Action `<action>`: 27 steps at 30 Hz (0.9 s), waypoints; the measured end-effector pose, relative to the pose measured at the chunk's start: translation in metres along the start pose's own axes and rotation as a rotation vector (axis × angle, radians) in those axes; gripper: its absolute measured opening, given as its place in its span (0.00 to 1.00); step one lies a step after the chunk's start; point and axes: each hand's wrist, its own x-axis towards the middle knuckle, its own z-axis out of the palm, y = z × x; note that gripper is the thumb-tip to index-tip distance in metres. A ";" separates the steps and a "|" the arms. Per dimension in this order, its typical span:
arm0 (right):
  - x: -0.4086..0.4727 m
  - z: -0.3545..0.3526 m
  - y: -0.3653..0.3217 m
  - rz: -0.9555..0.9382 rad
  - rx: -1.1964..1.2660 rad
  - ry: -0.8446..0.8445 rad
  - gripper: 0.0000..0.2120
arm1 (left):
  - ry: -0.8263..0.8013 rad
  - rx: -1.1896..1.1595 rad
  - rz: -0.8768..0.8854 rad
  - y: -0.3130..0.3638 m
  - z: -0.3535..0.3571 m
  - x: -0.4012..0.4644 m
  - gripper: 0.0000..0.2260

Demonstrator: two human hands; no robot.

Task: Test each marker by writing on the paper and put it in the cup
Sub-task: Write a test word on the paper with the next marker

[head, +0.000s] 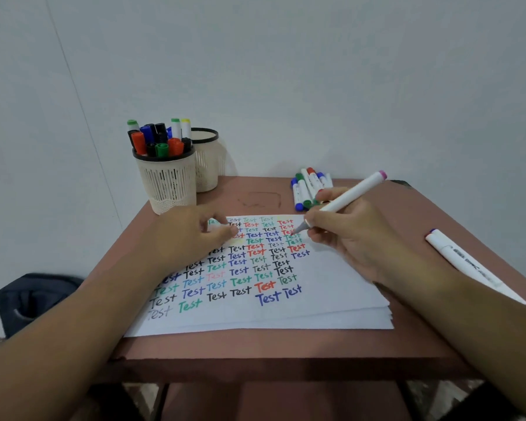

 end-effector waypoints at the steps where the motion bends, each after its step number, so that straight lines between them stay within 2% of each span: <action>1: -0.002 -0.003 0.003 0.007 -0.035 -0.003 0.06 | -0.004 0.022 0.000 0.000 0.001 0.001 0.14; 3: -0.005 -0.006 0.005 0.007 -0.076 -0.015 0.03 | -0.006 0.063 -0.001 0.001 0.002 0.002 0.12; 8: -0.011 -0.003 0.007 -0.054 -0.177 -0.080 0.08 | -0.003 0.074 -0.011 0.001 0.001 0.002 0.11; 27: -0.013 -0.004 0.006 0.023 -0.313 -0.175 0.11 | 0.008 0.073 -0.012 -0.002 0.002 0.003 0.10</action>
